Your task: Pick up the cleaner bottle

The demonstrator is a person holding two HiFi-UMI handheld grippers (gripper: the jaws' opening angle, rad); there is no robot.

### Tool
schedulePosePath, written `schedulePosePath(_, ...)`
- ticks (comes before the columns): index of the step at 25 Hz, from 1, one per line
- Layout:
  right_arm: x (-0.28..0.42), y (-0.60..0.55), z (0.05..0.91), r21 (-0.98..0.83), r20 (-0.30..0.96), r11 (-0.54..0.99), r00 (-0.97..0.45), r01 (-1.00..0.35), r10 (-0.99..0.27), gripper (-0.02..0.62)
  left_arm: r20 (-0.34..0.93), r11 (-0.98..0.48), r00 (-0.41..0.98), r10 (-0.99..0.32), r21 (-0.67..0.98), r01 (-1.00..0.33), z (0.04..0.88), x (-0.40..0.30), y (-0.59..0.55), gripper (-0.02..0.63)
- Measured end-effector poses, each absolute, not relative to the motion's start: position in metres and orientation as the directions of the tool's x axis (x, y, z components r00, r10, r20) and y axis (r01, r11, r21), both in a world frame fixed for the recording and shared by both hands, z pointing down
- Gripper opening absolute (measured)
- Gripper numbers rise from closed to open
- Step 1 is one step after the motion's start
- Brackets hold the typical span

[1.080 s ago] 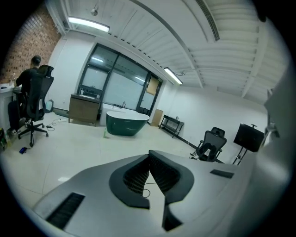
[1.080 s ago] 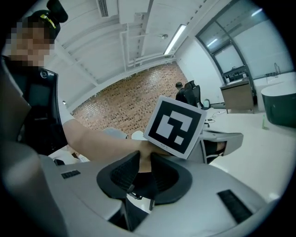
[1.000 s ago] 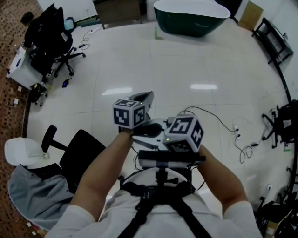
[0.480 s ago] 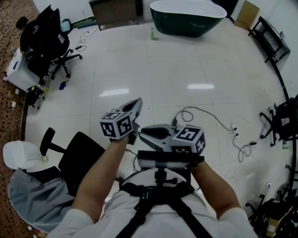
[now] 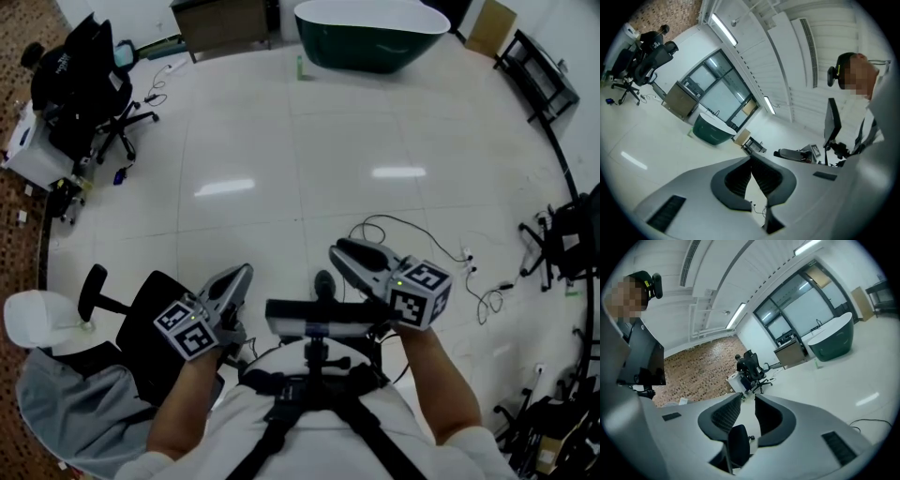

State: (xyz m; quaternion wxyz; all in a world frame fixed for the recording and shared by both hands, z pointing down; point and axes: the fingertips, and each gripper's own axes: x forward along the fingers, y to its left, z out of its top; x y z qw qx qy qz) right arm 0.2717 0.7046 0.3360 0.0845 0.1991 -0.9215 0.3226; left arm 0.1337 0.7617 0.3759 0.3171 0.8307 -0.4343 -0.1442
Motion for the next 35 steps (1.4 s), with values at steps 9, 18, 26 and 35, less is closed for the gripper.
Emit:
schedulePosePath(9, 0.307, 0.674, 0.358, -0.551, 0.333, 0.646, -0.849, -0.529, -0.411, 0.143, 0.021, -0.395, 0.558, -0.83, 0.684, -0.613, 0.369, 0.134, 0.773, -0.008)
schedulePosePath(18, 0.31, 0.637, 0.366, -0.599, 0.325, 0.594, -0.841, -0.537, -0.433, 0.143, 0.015, -0.416, 0.579, -0.815, 0.679, -0.604, 0.362, 0.149, 0.743, -0.008)
schedulePosePath(26, 0.312, 0.6, 0.368, -0.611, 0.313, 0.581, -0.838, -0.538, -0.446, 0.143, 0.041, -0.386, 0.546, -0.837, 0.663, -0.641, 0.361, 0.142, 0.706, -0.008)
schedulePosePath(35, 0.324, 0.538, 0.364, -0.602, 0.298, 0.586, -0.833, -0.542, -0.465, 0.143, 0.034, -0.375, 0.53, -0.847, 0.668, -0.643, 0.351, 0.156, 0.654, -0.008)
